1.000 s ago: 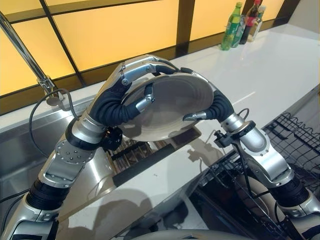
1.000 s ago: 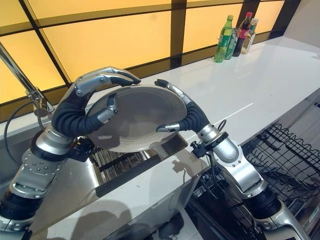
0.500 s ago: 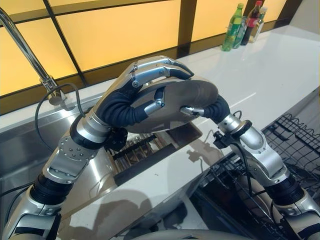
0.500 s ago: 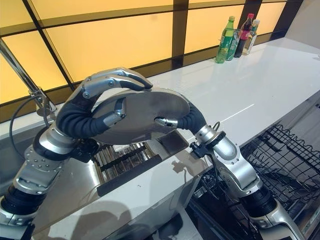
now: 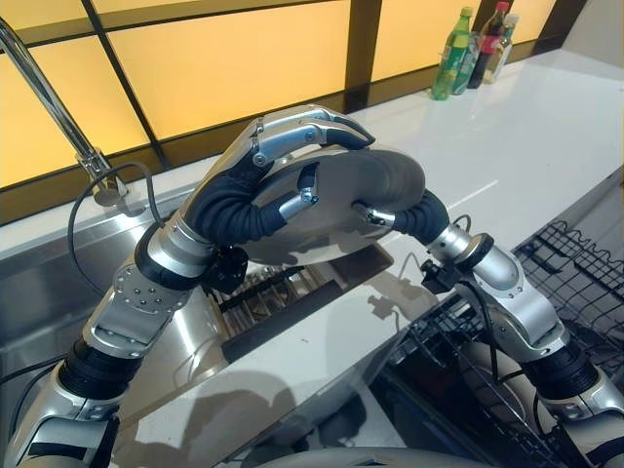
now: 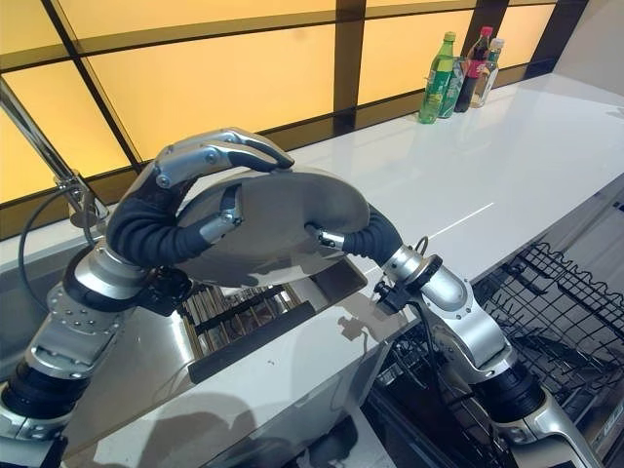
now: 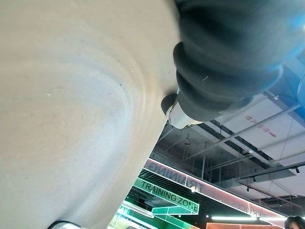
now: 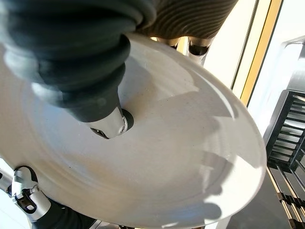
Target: Pick up plates and place into dishwasher.
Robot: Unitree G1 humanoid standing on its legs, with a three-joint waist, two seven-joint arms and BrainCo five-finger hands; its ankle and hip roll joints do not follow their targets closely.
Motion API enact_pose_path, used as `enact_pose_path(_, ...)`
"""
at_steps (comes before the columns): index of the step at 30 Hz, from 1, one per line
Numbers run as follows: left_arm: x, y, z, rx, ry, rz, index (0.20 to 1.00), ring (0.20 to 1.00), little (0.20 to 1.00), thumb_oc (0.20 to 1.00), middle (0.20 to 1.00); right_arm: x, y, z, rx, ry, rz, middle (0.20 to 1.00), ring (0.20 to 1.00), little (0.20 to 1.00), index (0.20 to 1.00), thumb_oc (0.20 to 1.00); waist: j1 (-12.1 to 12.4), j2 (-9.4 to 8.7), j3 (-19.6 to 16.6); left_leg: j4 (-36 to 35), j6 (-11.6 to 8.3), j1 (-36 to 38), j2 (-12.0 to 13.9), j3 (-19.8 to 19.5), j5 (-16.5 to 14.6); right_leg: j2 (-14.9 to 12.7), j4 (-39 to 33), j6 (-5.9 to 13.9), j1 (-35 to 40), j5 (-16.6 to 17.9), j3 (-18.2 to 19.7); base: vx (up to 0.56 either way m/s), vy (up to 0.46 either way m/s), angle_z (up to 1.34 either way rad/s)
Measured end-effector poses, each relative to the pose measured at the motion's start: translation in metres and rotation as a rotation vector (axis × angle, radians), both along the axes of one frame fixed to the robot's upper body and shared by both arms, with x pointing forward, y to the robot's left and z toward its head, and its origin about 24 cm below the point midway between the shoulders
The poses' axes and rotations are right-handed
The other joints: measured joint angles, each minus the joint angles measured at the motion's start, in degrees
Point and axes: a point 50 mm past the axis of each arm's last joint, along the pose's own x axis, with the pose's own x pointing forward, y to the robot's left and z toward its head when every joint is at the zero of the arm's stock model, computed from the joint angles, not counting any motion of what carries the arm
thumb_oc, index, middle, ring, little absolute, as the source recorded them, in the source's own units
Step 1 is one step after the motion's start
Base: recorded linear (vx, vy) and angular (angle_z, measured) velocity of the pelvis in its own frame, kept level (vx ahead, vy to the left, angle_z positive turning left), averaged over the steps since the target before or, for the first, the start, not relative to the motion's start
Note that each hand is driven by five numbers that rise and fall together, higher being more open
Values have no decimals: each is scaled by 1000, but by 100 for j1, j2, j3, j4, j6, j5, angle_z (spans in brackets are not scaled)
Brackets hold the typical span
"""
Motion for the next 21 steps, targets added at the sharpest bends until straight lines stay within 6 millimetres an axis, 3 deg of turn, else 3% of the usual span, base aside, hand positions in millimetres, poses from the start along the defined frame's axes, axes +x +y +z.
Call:
enact_pose_path(3, 1, 0, 0, -3, 4, 4, 200, 200, 200, 200, 200, 0, -1, 1, 6, -11, -14, 200, 200, 200, 200, 200, -20, 0, -1, 5, 0, 8, -2, 4, 0, -1, 4, 1, 10, 0, 2, -23, -3, 0)
enact_pose_path(4, 1, 0, 0, -7, 11, 11, 548, 548, 548, 548, 548, 0, -1, 2, 6, -19, -25, 200, 200, 200, 200, 200, -37, 0, -1, 4, 0, 10, -2, 6, 0, -1, 5, 0, 11, 0, 4, 0, 0, 0)
enact_pose_path(5, 3, 1, 0, -16, 24, 25, 1000, 1000, 1000, 1000, 1000, 1, -2, 2, 0, -28, -43, 200, 200, 200, 200, 200, -43, 1, -1, 11, 1, 8, -2, 9, -1, -2, 8, 1, 11, 0, 5, 0, 0, 0)
enact_pose_path(9, 16, 10, -1, -87, 94, 131, 1000, 1000, 1000, 1000, 1000, 3, -9, 6, -25, -92, -151, 200, 200, 200, 200, 200, -79, 7, -5, 9, 1, 21, 1, 34, -1, -1, 8, 1, 11, 2, 34, -3, -7, -2)
enact_pose_path(13, 36, 53, 3, -373, 167, 328, 1000, 1000, 1000, 1000, 1000, 7, -30, 21, -11, -195, -327, 200, 200, 200, 200, 200, -100, 18, -12, -9, 1, 27, 39, 173, -1, 21, 25, -6, -31, 7, 124, 1, -6, -11)
enact_pose_path(16, 35, 83, -3, -558, 160, 468, 1000, 1000, 1000, 1000, 1000, 8, -48, 30, -4, -255, -454, 200, 200, 200, 200, 200, -163, 19, -17, -33, 1, 36, 65, 277, -1, 34, 34, -16, -66, 13, 185, 10, 1, -11)
enact_pose_path(21, 25, 112, -5, -667, 120, 601, 1000, 1000, 1000, 1000, 1000, 0, -86, 28, -13, -273, -663, 200, 200, 200, 200, 200, -254, 24, -29, -100, -1, 99, 120, 427, -3, 55, 50, -37, -120, 27, 353, 25, 14, -16)
